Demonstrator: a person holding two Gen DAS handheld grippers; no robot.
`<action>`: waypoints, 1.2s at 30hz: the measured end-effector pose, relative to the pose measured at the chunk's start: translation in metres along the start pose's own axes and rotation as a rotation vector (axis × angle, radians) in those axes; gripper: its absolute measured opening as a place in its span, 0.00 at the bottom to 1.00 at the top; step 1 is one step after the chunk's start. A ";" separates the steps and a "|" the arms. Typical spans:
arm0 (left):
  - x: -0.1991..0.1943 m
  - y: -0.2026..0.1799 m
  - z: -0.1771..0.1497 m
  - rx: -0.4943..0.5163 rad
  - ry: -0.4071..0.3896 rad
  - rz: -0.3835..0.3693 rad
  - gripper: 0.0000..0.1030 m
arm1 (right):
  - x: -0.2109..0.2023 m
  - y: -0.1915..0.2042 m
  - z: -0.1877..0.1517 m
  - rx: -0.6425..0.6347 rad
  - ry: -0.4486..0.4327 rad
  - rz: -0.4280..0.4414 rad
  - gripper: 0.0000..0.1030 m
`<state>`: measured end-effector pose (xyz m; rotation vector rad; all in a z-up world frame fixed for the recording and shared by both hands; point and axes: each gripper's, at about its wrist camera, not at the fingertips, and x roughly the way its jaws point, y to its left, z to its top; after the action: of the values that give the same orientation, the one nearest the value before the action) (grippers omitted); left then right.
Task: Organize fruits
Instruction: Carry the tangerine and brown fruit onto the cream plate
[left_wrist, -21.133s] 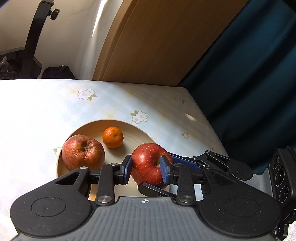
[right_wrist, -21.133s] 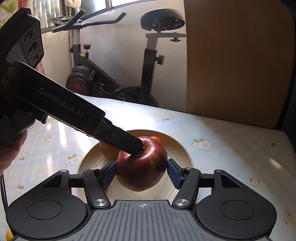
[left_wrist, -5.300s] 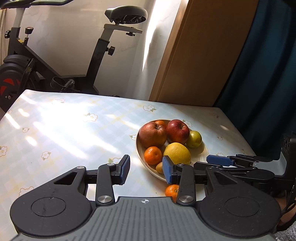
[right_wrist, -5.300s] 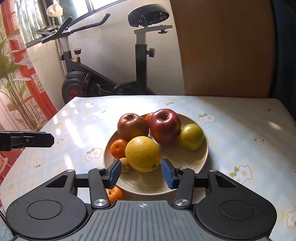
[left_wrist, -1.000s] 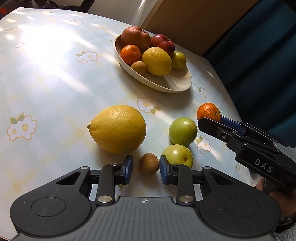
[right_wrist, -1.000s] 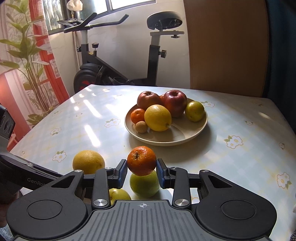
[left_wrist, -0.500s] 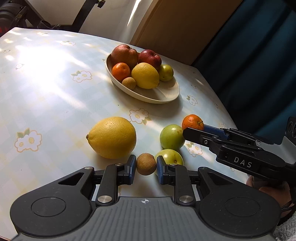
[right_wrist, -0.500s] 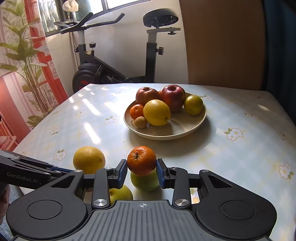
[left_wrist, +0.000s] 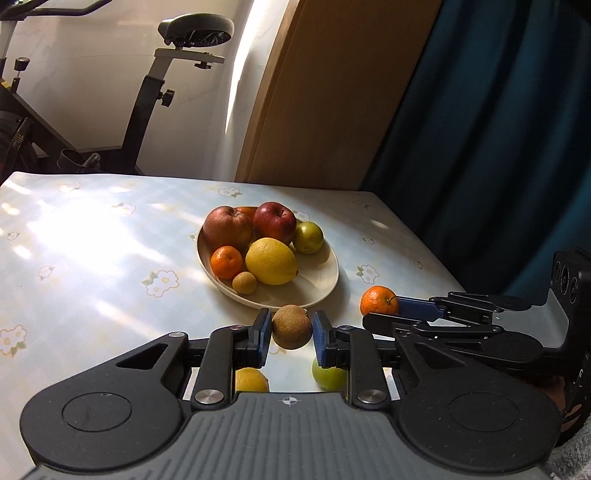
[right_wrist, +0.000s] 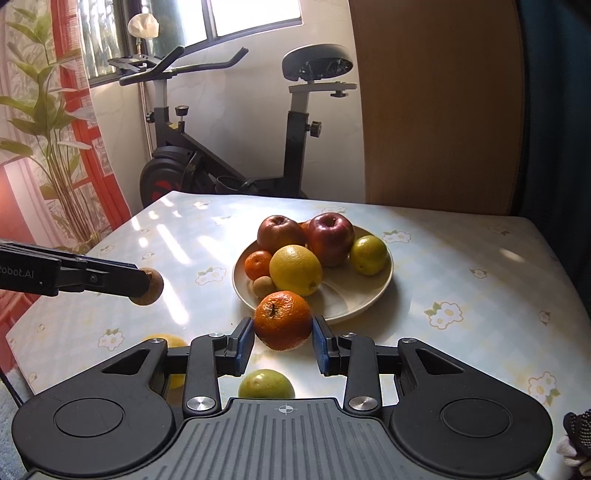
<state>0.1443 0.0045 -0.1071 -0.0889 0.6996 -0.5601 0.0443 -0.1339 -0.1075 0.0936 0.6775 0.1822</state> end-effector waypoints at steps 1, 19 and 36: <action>0.000 0.002 0.006 -0.001 -0.007 0.001 0.25 | 0.000 -0.003 0.003 -0.002 -0.004 -0.003 0.30; 0.079 0.039 0.078 0.004 0.065 0.027 0.25 | 0.066 -0.051 0.045 0.022 0.047 -0.041 0.30; 0.155 0.087 0.078 -0.049 0.181 0.071 0.25 | 0.141 -0.074 0.042 0.024 0.193 -0.019 0.30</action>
<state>0.3306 -0.0097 -0.1611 -0.0596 0.8899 -0.4867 0.1885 -0.1794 -0.1717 0.0927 0.8731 0.1659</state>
